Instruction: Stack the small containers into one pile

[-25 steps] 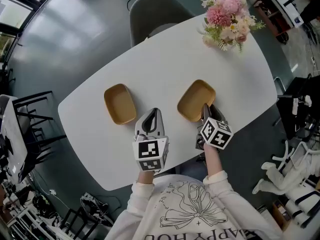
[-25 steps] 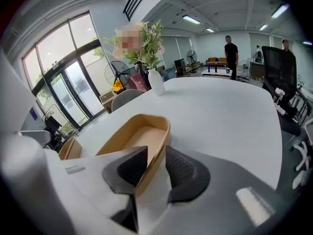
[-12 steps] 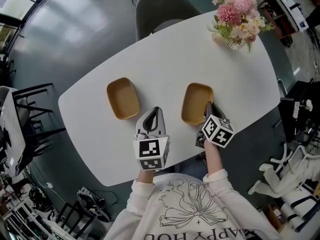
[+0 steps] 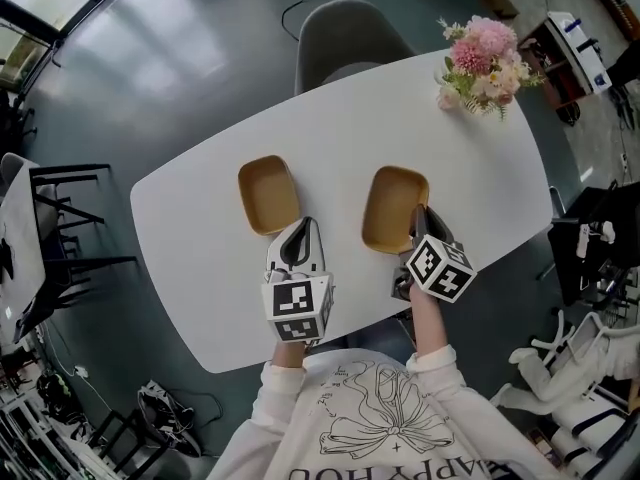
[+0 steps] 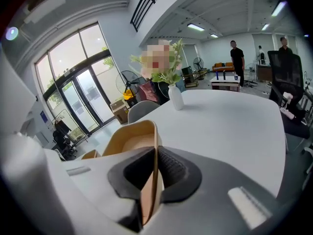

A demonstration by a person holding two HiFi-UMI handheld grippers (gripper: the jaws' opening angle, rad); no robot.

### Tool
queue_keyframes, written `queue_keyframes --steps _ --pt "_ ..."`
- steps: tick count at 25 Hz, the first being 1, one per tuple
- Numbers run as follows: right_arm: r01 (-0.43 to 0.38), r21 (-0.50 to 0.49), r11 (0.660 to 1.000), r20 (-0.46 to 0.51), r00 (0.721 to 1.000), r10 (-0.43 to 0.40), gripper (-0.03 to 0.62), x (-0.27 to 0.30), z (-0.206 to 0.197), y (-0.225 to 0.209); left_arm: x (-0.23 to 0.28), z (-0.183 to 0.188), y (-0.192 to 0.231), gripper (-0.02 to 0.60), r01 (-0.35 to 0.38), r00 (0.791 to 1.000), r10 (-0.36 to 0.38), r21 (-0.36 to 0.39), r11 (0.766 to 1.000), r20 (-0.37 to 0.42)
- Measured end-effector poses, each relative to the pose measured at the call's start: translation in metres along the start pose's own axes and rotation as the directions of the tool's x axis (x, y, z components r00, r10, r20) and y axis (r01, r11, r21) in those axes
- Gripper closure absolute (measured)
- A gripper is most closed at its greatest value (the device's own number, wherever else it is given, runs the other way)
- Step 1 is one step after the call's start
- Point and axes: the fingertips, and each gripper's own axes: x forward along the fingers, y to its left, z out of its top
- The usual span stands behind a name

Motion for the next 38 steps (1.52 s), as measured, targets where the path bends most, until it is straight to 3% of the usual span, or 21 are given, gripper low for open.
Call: queue_keyframes --steps 9,18,26,38 --pt "-0.147 -0.103 0.984 -0.001 0.989 0.148 0.565 -0.004 0.008 0.092 -0.056 0.017 0.065 0.574 -0.113 0.987 0.121 -0.081 0.99 0.103" --pt "-0.276 -0.208 0.939 -0.048 0.961 0.272 0.565 0.006 0.001 0.191 -0.108 0.023 0.131 0.574 -0.223 0.955 0.25 -0.167 0.96 0.162" --pt "-0.324 -0.259 0.91 -0.119 0.946 0.303 0.565 0.029 -0.016 0.243 -0.122 0.024 0.173 0.574 -0.269 0.938 0.306 -0.214 0.939 0.163" --pt "-0.345 -0.282 0.895 -0.244 0.928 0.281 0.565 0.071 -0.056 0.262 -0.1 0.011 0.201 0.574 -0.281 0.944 0.314 -0.253 0.926 0.103"
